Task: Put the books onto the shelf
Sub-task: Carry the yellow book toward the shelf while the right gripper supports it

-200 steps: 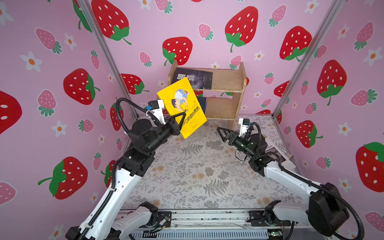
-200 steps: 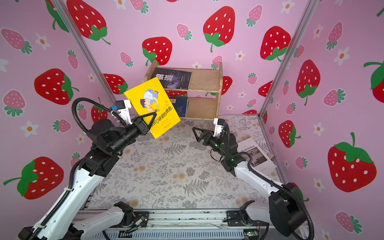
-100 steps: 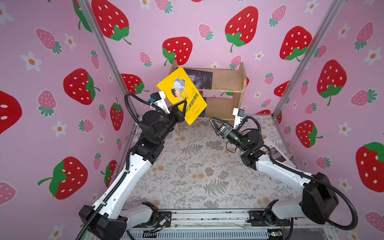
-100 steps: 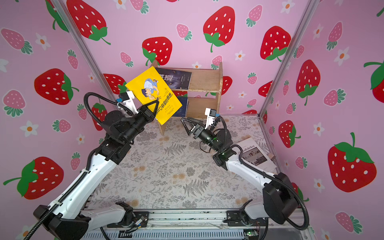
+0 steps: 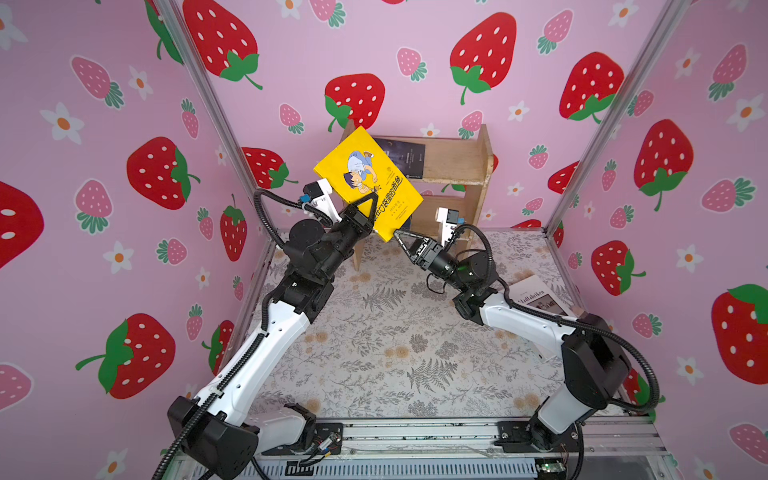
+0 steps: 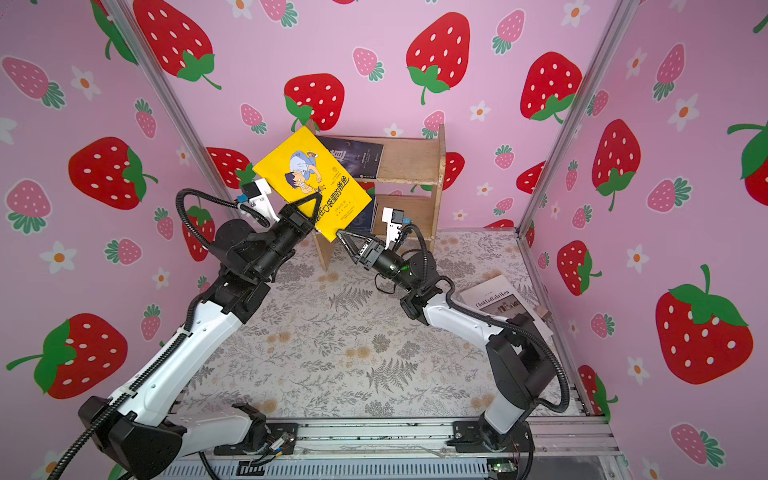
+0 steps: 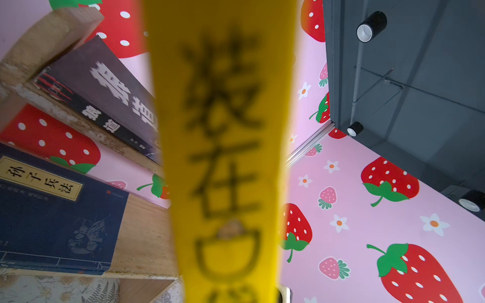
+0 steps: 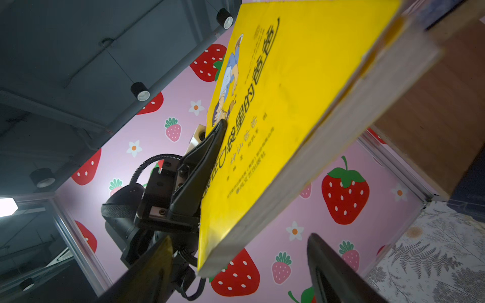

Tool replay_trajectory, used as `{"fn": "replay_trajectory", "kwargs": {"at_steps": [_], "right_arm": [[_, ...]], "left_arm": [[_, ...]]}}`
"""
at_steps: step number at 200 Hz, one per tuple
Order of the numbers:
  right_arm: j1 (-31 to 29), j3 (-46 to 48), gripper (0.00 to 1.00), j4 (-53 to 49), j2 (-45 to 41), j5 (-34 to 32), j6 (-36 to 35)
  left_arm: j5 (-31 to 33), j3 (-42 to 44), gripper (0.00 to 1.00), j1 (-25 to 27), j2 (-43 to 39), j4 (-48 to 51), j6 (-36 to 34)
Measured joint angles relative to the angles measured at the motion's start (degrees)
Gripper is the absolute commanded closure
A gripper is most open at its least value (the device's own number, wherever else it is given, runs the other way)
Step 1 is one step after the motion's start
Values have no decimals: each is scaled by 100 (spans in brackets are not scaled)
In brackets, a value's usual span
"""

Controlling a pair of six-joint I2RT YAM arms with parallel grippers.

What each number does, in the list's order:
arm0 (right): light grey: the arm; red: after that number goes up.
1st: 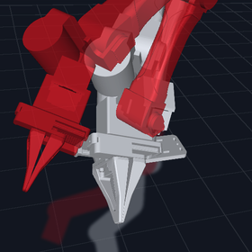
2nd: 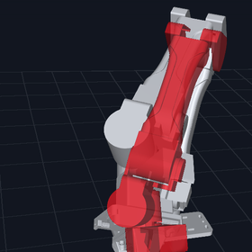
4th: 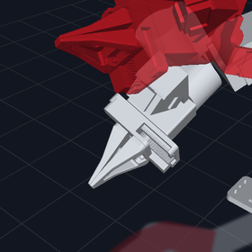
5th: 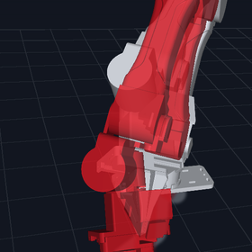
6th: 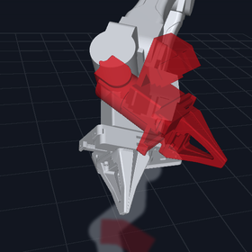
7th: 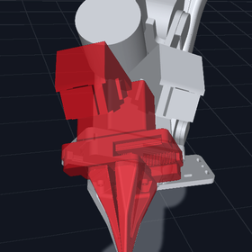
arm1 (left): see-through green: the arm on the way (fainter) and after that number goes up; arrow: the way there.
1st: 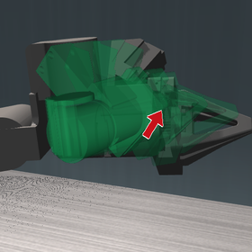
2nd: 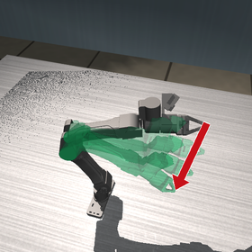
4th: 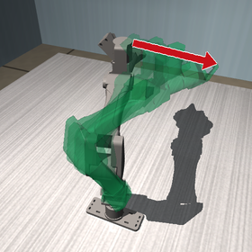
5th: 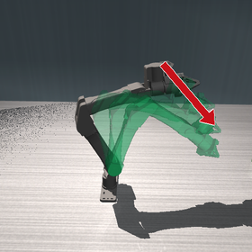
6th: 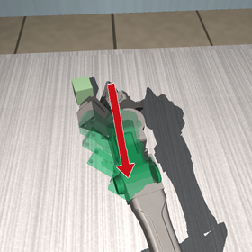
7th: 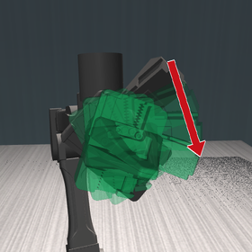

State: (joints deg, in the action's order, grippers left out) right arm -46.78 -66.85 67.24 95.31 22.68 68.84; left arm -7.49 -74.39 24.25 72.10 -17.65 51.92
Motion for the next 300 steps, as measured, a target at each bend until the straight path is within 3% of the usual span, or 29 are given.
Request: {"fn": "replay_trajectory", "kwargs": {"at_steps": [35,58,80,106,135,159,168,189,211,254,300], "right_arm": [[0,-212,55,299,275,7,251],[0,-214,59,367,396,-31,404],[0,-216,73,431,400,-63,461],[0,-216,75,476,400,-103,562],[7,-216,85,557,400,-96,697],[39,-208,88,584,396,-48,787],[57,-186,93,586,389,-17,787],[177,-46,95,518,299,22,767],[396,79,96,251,120,79,697],[730,79,100,-807,-444,282,223],[962,105,100,-1482,-1064,551,-142]], "left_arm": [[-181,81,100,0,140,-146,254],[-284,87,100,0,197,-149,348],[-319,129,100,-11,201,-177,393],[-356,151,100,-28,201,-210,450],[-457,151,96,-44,210,-234,448],[-553,149,81,-66,216,-229,350],[-575,144,76,-70,219,-212,291],[-730,96,49,-63,219,37,50],[-922,-61,34,-83,219,380,-105],[-1145,-120,26,-557,144,625,-103],[-1569,-120,23,-1115,157,710,111]]}}
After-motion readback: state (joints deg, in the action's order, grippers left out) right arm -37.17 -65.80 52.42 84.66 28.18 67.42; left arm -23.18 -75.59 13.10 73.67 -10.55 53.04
